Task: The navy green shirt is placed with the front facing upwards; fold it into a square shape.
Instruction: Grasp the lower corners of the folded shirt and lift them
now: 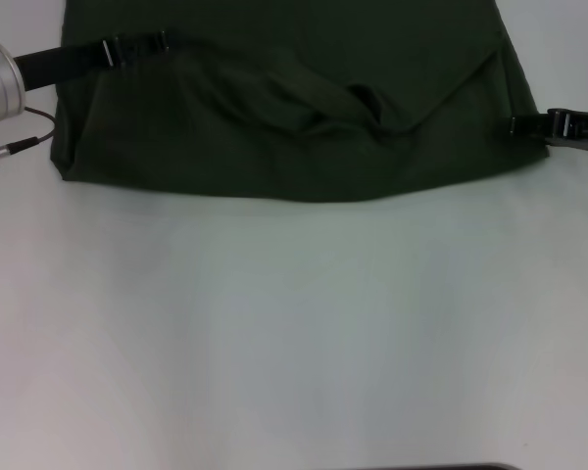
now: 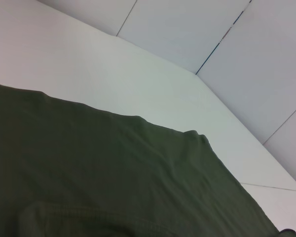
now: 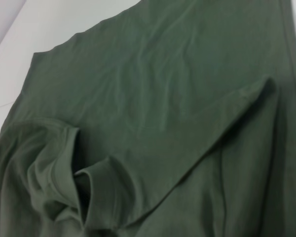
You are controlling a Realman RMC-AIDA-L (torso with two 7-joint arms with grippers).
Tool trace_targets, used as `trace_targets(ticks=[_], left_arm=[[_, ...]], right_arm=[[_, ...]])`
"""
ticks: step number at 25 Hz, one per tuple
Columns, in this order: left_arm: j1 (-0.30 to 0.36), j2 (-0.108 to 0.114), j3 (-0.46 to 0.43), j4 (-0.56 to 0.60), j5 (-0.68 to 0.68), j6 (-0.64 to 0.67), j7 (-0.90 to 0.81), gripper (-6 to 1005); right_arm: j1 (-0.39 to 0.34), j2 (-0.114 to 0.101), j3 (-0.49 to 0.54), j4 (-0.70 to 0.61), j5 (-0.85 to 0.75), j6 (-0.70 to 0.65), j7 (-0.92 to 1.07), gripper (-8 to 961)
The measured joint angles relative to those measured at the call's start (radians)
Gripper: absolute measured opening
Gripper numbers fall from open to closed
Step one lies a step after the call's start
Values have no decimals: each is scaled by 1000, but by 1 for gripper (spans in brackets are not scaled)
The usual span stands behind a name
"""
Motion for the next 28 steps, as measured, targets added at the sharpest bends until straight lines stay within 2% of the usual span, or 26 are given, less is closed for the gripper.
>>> trace_targets(ticks=[6, 20, 25, 28], left_arm=[[0, -2, 0, 2, 0, 0, 0, 888], [2, -2, 0, 2, 0, 1, 0, 889], [7, -2, 0, 4, 1, 0, 1, 889], [8, -1, 1, 5, 7, 10, 1, 889]], right_arm=[[-9, -1, -1, 0, -1, -1, -1, 592], [-13, -1, -3, 0, -3, -26, -24, 398], [-23, -8, 1, 0, 2, -31, -25, 162], [-31, -12, 4, -1, 6, -29, -26, 95]])
